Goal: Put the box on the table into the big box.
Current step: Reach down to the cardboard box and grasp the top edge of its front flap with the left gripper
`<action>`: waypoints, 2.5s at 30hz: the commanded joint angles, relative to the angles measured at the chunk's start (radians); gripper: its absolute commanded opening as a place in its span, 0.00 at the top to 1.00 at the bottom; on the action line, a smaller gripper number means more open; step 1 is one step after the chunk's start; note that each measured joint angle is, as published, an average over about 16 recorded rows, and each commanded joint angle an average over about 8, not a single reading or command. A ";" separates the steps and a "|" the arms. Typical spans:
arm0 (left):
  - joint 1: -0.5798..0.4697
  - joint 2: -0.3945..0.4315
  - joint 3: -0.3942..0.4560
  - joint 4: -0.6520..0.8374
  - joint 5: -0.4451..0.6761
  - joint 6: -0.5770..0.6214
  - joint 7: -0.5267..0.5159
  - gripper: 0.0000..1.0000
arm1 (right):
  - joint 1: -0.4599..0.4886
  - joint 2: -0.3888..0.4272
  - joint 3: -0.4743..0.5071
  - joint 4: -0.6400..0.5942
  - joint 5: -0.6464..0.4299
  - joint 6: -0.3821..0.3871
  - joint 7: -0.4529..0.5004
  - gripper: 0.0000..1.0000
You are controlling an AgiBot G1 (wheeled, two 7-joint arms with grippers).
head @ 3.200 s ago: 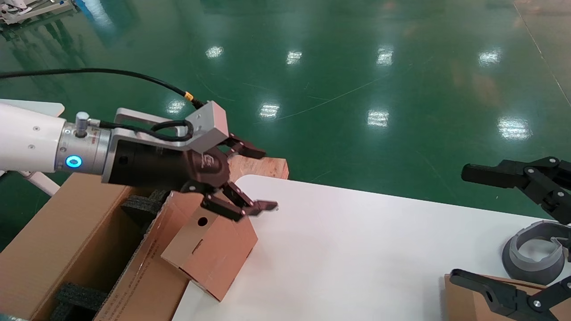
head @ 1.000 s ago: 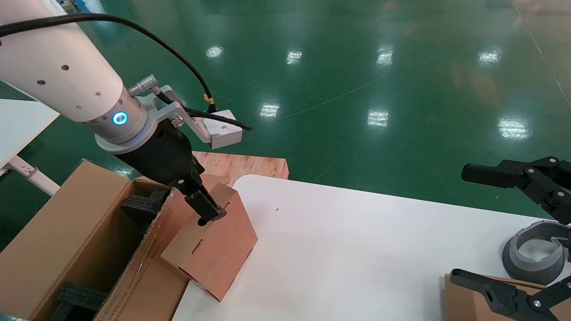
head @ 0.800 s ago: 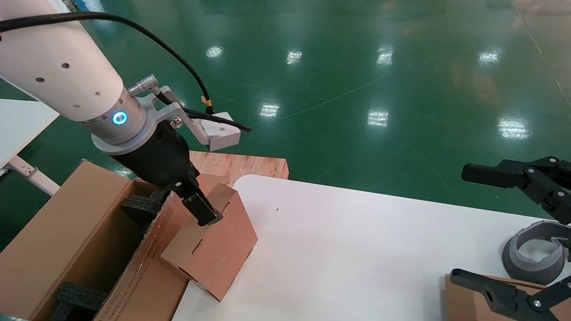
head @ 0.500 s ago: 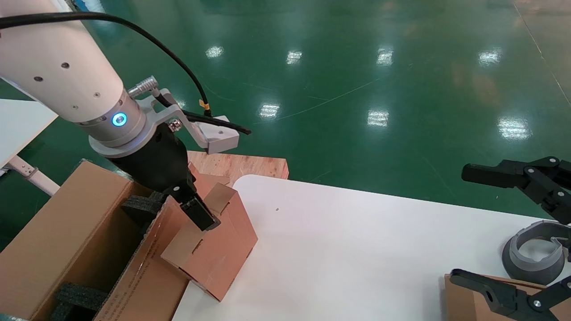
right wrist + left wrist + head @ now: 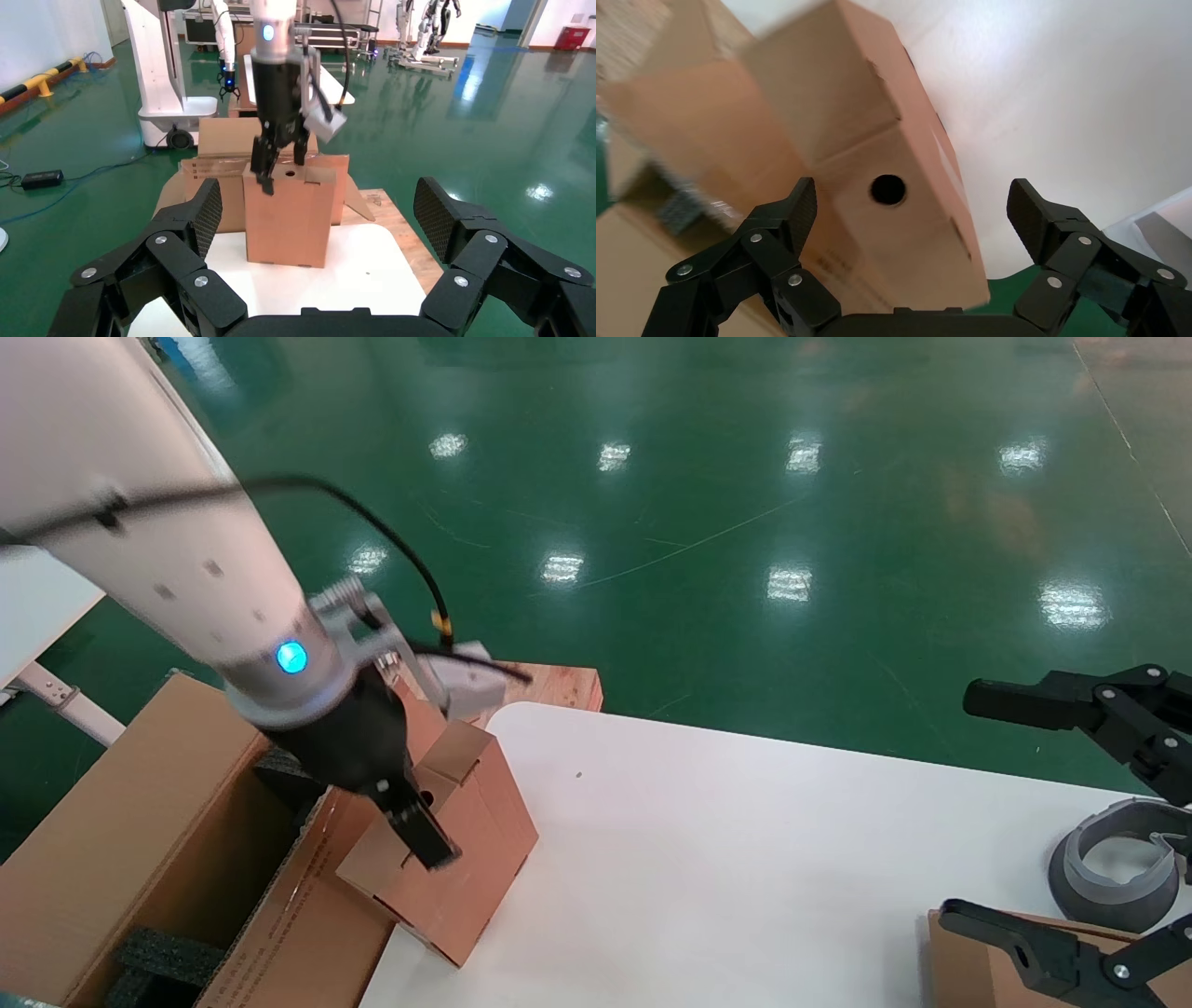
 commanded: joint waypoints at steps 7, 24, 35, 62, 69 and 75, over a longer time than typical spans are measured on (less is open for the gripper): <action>0.087 0.010 0.036 -0.006 0.066 -0.072 -0.038 0.00 | 0.000 0.000 0.000 0.000 0.000 0.000 0.000 0.00; 0.125 0.019 0.051 -0.008 0.119 -0.122 -0.081 1.00 | 0.000 0.000 0.000 0.000 0.000 0.000 0.000 0.19; 0.128 0.020 0.053 -0.008 0.123 -0.126 -0.083 1.00 | 0.000 0.000 0.000 0.000 0.000 0.000 0.000 1.00; 0.127 0.019 0.051 -0.008 0.121 -0.126 -0.083 1.00 | 0.000 0.000 0.000 0.000 0.000 0.000 0.000 0.00; 0.127 0.019 0.051 -0.008 0.121 -0.126 -0.082 1.00 | 0.000 0.000 0.000 0.000 0.000 0.000 0.000 0.00; 0.126 0.019 0.050 -0.008 0.121 -0.126 -0.082 1.00 | 0.000 0.000 0.000 0.000 0.000 0.000 0.000 0.00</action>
